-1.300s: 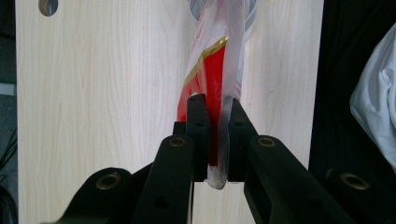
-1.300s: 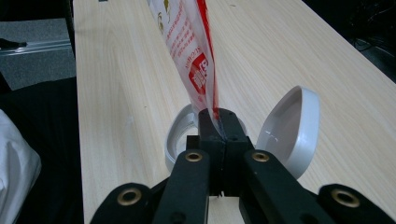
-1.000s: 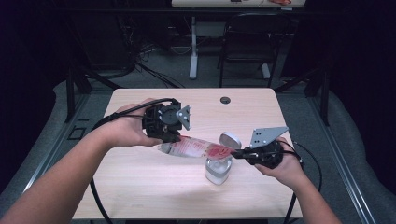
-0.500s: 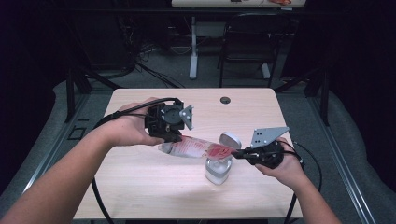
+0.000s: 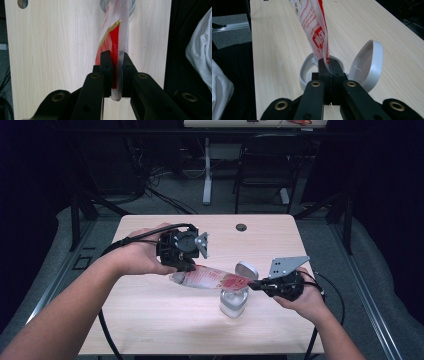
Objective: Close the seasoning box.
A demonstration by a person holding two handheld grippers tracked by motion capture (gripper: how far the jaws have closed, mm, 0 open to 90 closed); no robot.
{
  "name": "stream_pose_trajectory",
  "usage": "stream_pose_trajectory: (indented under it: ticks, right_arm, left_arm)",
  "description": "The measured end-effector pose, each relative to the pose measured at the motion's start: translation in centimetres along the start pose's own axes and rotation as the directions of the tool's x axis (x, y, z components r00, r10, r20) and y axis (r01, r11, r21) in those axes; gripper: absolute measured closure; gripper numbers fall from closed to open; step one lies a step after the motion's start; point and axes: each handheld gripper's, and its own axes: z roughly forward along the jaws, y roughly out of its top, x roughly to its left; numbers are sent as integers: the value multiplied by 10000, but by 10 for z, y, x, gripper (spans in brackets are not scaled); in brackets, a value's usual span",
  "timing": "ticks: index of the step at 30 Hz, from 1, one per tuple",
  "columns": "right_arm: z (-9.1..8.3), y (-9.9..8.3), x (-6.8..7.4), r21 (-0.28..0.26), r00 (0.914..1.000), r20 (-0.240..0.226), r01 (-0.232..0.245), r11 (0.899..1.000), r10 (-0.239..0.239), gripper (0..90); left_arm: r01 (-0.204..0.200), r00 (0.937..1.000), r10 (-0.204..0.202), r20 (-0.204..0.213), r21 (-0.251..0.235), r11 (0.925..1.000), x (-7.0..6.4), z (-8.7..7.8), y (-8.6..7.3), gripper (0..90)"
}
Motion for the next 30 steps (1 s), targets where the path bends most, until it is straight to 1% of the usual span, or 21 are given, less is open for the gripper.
stream_pose_trajectory:
  ticks: [2, 3, 6, 8, 11, 16, 19, 21, 26, 30]
  right_arm:
    - [0, -1, 0, -12, 10000, -19, 6, 10000, -6, 900]
    - [0, -1, 0, -37, 10000, -27, -13, 10000, 13, 900]
    - [1, -1, 0, -31, 10000, -42, -3, 10000, 3, 900]
    - [1, -2, -1, -33, 10000, -20, -12, 10000, 12, 900]
    - [0, -3, -1, 7, 10000, -10, 4, 10000, -4, 900]
    - [1, -4, 0, -52, 10000, -77, -60, 10000, 59, 900]
    - [2, -4, 0, -67, 9999, -84, -70, 10000, 70, 900]
    - [2, -4, -1, -61, 10000, -58, -69, 10000, 69, 900]
    - [2, -5, -1, -61, 9999, -71, -80, 9999, 80, 900]
    - [3, -6, -2, -43, 9999, -38, -129, 9999, 129, 900]
  left_arm:
    - [-83, 10000, 83, -30, 31, 10000, 1, -1, 1, 844]
    - [-103, 9999, 103, -28, 128, 9999, 1, -1, 2, 844]
    - [-41, 10000, 41, 14, 101, 9999, 1, -1, 2, 844]
    - [-118, 9999, 118, 3, 144, 9998, 1, -2, 3, 844]
    - [-77, 10000, 77, -23, 142, 9999, 1, -1, 5, 844]
    - [-92, 9999, 90, 91, 261, 9996, 2, -2, 7, 845]
    - [-79, 10000, 78, 45, 363, 9993, 3, -3, 8, 844]
    - [-64, 10000, 64, -3, 310, 9995, 3, -4, 9, 845]
    - [-101, 9999, 101, -13, 412, 9991, 3, -5, 11, 844]
    - [-126, 9999, 125, 15, 402, 9991, 3, -5, 13, 845]
